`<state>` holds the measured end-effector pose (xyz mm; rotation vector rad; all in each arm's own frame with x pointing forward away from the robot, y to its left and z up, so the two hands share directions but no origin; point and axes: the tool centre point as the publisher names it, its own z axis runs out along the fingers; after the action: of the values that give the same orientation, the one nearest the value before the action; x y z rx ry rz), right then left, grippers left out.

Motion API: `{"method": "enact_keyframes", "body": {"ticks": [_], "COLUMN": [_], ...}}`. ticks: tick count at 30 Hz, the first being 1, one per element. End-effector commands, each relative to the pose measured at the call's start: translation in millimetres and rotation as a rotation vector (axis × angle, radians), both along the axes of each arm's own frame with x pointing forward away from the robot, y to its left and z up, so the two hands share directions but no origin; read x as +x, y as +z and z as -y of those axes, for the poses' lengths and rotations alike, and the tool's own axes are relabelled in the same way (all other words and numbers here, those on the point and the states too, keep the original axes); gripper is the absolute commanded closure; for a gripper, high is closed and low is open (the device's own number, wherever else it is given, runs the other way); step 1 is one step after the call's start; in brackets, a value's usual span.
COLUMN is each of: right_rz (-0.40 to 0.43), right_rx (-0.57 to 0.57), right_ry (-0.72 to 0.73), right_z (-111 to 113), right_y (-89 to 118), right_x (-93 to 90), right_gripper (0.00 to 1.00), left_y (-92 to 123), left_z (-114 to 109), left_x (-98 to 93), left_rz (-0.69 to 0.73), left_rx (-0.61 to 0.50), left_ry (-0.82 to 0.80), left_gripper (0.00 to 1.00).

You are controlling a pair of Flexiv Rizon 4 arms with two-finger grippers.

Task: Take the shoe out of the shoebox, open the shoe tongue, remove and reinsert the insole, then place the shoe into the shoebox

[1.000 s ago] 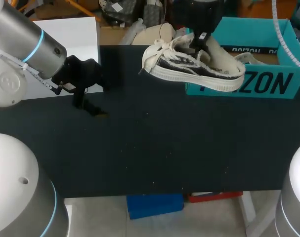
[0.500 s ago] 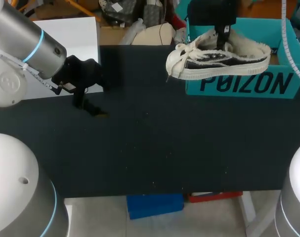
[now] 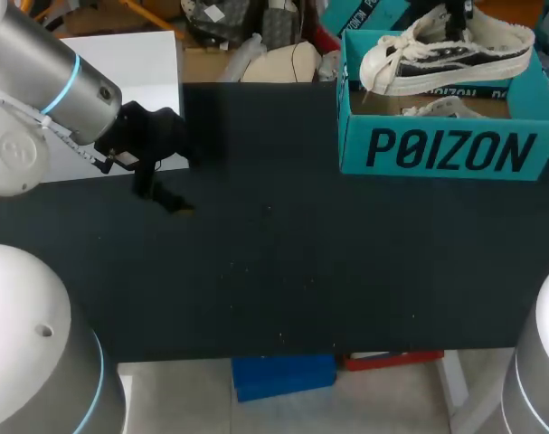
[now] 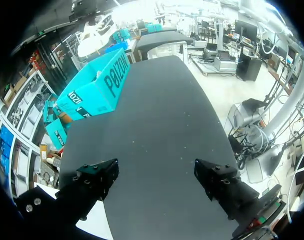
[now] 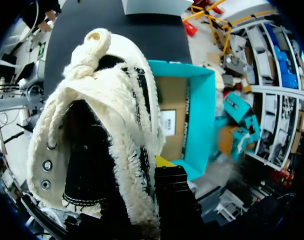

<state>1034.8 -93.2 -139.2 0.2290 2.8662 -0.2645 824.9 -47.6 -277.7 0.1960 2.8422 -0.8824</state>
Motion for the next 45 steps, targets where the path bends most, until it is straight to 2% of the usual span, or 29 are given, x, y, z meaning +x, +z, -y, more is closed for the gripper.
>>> {"method": "enact_keyframes", "body": {"ticks": [1,21,26,36,40,45], "right_rz": [-0.028,-0.028,-0.021,-0.024,-0.028,-0.055], "right_rx": [0.029,0.029,0.053,0.063,0.064,0.067], "right_ry": [-0.002,-0.002,-0.001,0.025,0.014,-0.021], "right_z": [12,12,23,54,67,73], "right_y": [0,0,-10,-41,-60,-88], "right_x": [41.9,41.9,68.4,145.3,164.8,183.5], "right_gripper": [1.0,1.0,1.0,1.0,1.0,1.0], "left_y": [-1,-1,-1,-1,-1,-1], "left_z": [0,0,0,0,0,0], "left_x": [-0.6,-0.6,-0.6,-0.6,-0.6,-0.6], "left_rz": [0.004,0.004,0.004,0.004,0.004,0.004], "left_rx": [-0.001,-0.001,-0.001,-0.001,-0.001,-0.001], "left_ry": [0.001,0.001,0.001,0.001,0.001,0.001], "left_gripper": [0.0,0.0,0.0,0.0,0.0,0.0]}}
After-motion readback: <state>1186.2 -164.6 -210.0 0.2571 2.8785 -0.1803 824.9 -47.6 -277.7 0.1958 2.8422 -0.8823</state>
